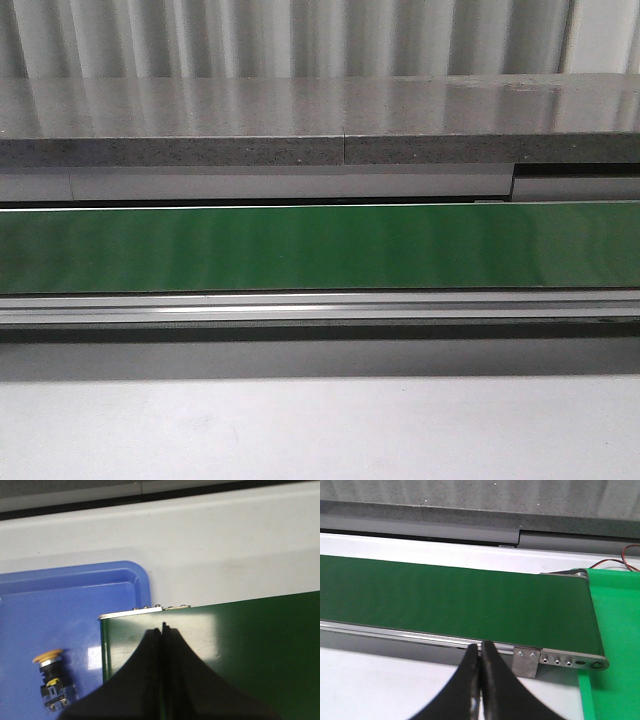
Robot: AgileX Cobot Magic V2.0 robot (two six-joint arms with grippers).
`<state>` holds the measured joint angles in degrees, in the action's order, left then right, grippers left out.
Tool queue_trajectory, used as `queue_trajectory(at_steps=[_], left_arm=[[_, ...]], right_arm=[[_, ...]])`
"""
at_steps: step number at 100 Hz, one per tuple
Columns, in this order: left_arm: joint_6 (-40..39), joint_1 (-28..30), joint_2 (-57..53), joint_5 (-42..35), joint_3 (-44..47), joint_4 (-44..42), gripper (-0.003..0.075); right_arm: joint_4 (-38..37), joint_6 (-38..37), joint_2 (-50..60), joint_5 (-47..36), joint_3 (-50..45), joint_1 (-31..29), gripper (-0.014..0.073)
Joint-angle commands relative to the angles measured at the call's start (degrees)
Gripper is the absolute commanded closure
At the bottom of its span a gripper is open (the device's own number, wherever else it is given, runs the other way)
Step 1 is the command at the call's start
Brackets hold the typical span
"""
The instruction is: Move button from right to left
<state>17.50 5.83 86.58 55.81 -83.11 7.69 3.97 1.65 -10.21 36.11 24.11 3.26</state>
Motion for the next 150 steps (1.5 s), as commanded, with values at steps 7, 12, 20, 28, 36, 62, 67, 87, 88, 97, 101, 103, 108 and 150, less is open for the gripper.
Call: queue_trajectory(at_steps=[7, 12, 20, 28, 36, 62, 67, 87, 88, 97, 101, 103, 108, 150], left_arm=[[-0.2, -2.6, -8.3, -8.4, 5.0, 1.7, 0.074], [-0.2, -3.2, -10.7, -10.3, 7.5, 2.2, 0.074], [-0.2, -4.2, -14.1, -12.6, 11.8, 2.3, 0.074], [0.0, -4.8, -17.8, -15.6, 16.2, 2.6, 0.074], [0.0, -4.9, -22.4, -18.8, 20.7, 3.7, 0.074], [0.0, -5.0, -37.8, -24.3, 34.1, 4.0, 0.074], [0.0, -5.0, -40.8, -25.2, 36.3, 4.0, 0.074], [0.0, -5.0, -52.8, -26.9, 43.5, 4.0, 0.074], [0.0, -5.0, -53.1, -26.9, 43.8, 4.0, 0.074], [0.0, -5.0, -56.9, -25.4, 45.6, 4.0, 0.074], [0.0, -5.0, -58.0, -25.2, 46.4, 4.0, 0.074], [0.0, -5.0, -58.4, -25.1, 46.6, 4.0, 0.074], [0.0, -5.0, -59.9, -25.1, 47.6, 4.0, 0.074], [0.0, -5.0, -67.4, -27.5, 53.9, 6.6, 0.074]], right_arm=[[0.2, 0.5, -0.7, -4.6, 1.4, 0.1, 0.066], [0.2, 0.5, -0.7, -4.6, 1.4, 0.1, 0.066], [0.2, 0.5, -0.7, -4.6, 1.4, 0.1, 0.066], [0.2, 0.5, -0.7, -4.6, 1.4, 0.1, 0.066], [0.2, 0.5, -0.7, -4.6, 1.4, 0.1, 0.066], [0.2, 0.5, -0.7, -4.6, 1.4, 0.1, 0.066], [0.2, 0.5, -0.7, -4.6, 1.4, 0.1, 0.066], [0.2, 0.5, -0.7, -4.6, 1.4, 0.1, 0.066], [0.2, 0.5, -0.7, -4.6, 1.4, 0.1, 0.066], [0.2, 0.5, -0.7, -4.6, 1.4, 0.1, 0.066], [0.2, 0.5, -0.7, -4.6, 1.4, 0.1, 0.066], [0.2, 0.5, -0.7, -4.6, 1.4, 0.1, 0.066], [0.2, 0.5, -0.7, -4.6, 1.4, 0.1, 0.066], [0.2, 0.5, -0.7, -4.6, 1.4, 0.1, 0.066]])
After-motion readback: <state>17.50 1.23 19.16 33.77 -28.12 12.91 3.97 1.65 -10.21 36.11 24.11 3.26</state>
